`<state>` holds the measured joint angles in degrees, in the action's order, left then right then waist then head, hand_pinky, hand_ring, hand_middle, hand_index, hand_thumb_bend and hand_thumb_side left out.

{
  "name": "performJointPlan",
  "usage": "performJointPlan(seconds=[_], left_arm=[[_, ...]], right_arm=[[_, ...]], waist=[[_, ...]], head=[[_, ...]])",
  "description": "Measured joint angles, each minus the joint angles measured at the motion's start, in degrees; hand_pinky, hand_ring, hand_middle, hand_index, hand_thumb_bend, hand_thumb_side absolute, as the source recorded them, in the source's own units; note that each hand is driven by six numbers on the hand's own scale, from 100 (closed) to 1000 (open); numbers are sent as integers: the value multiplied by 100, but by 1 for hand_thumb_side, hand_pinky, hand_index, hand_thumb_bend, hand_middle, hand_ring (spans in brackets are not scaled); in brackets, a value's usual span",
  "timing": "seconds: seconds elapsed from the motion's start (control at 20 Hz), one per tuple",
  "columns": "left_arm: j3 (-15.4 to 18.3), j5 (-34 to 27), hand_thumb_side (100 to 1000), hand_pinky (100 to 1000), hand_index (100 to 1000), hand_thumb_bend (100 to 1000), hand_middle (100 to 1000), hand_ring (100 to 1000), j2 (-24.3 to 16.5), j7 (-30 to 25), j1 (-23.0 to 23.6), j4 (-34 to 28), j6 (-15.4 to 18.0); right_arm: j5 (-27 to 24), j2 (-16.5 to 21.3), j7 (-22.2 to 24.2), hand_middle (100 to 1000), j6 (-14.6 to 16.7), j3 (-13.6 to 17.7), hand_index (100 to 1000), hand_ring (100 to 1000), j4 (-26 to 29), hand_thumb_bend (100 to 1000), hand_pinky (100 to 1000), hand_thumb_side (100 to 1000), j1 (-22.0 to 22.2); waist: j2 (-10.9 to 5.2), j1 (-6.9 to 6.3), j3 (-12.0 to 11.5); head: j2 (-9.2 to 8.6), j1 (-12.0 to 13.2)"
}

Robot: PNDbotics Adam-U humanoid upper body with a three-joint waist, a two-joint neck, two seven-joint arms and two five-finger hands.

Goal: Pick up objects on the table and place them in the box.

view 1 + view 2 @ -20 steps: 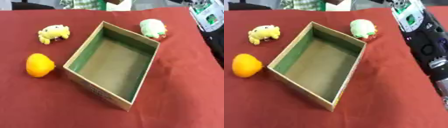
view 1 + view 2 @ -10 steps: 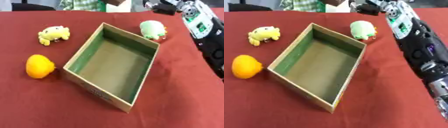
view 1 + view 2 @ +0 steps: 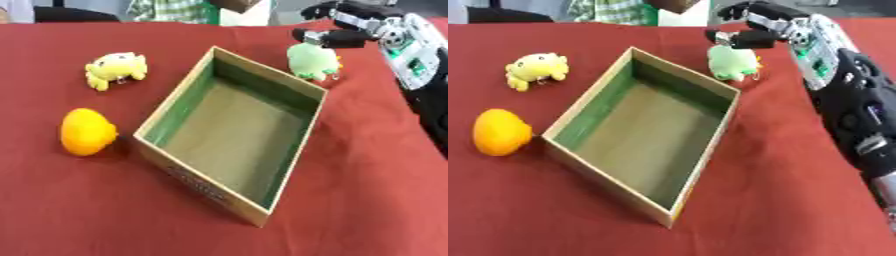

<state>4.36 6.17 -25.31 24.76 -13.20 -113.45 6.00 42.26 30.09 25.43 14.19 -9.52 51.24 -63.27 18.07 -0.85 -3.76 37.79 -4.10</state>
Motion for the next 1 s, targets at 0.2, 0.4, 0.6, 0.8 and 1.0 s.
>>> performJointPlan(seconds=[0.2,0.4,0.6,0.8,1.0], left_arm=[[0,0,543,564,758,100,721,550,0,2,1,0,-2],[0,0,544,564,758,100,721,550,0,6,4,0,-8],[0,-1,545,564,758,100,721,550,0,2,4,0,-14],[0,-3,544,565,758,100,722,551,0,-5,4,0,-22],[0,-7,545,565,758,100,722,551,1,-7,4,0,-22]], right_arm=[[-137,45,207,868,46,19,1000,944,37,799,954,916,32],[-432,72,516,899,242,36,1000,955,95,916,960,688,77],[-752,202,858,931,472,72,1000,960,105,900,970,525,102],[-902,322,1153,932,583,172,1000,954,161,864,969,486,161],[-876,354,1126,922,538,265,1000,946,218,825,962,523,178]], waist=[[0,-6,21],[0,-4,22],[0,17,29],[17,18,39],[33,13,29]], head=[[0,-5],[1,-45],[1,-93],[1,-103],[0,-110]])
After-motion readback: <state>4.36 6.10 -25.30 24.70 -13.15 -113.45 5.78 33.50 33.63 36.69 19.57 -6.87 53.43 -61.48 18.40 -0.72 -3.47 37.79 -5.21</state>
